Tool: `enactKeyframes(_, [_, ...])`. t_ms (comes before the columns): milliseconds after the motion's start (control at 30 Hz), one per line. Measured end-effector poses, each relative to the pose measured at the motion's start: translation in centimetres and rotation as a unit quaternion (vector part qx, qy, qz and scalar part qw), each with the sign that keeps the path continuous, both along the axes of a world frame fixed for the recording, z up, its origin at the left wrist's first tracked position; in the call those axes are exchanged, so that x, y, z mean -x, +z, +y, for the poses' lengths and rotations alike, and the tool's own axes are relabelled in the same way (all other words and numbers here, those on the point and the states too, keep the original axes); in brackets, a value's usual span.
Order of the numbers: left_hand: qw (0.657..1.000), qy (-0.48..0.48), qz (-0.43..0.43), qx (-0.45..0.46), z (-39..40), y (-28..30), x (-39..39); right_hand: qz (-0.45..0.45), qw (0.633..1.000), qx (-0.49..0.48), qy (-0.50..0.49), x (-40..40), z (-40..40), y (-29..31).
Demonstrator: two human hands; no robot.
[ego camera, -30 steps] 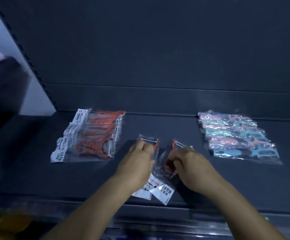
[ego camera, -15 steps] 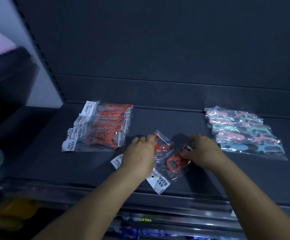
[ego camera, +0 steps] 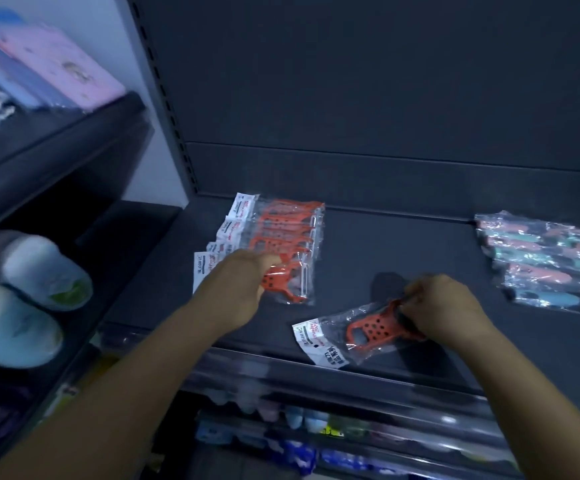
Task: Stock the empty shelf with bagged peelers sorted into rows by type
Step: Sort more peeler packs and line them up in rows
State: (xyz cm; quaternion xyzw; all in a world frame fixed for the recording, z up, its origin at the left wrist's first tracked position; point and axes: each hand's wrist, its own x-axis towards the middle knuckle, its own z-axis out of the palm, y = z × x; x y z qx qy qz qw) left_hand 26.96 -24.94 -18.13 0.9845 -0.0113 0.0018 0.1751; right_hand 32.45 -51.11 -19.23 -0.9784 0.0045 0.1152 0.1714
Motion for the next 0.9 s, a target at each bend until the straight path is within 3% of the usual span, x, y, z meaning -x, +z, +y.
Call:
enactKeyframes(167, [0.997,-0.064,-0.039,0.007,1.6,-1.2,-0.4,-0.007,0.999,-0.034,-0.022,1.3,1.6,0.6])
enactKeyframes(300, [0.994,-0.102,-0.028,-0.012,2.7,-1.6,-1.0,-0.031,0.977,-0.197,-0.070,2.9,3.1,1.5])
enactKeyframes(433, [0.991,-0.079,-0.065,0.086,4.1,0.7,-0.6,-0.065,0.952,-0.282,-0.096,3.8,6.9,1.8])
enactKeyframes(533, [0.988,-0.109,-0.061,0.096,5.0,2.4,0.2,-0.079,0.947,-0.295,-0.101,3.9,10.4,1.1])
enactKeyframes(700, [0.987,-0.153,-0.006,-0.040,4.8,0.5,1.2,-0.075,0.938,-0.313,-0.130,3.9,14.1,-0.9])
enactKeyframes(900, [0.988,-0.146,-0.013,-0.056,4.9,-0.9,0.9,-0.076,0.961,-0.232,-0.126,4.3,14.5,-1.5])
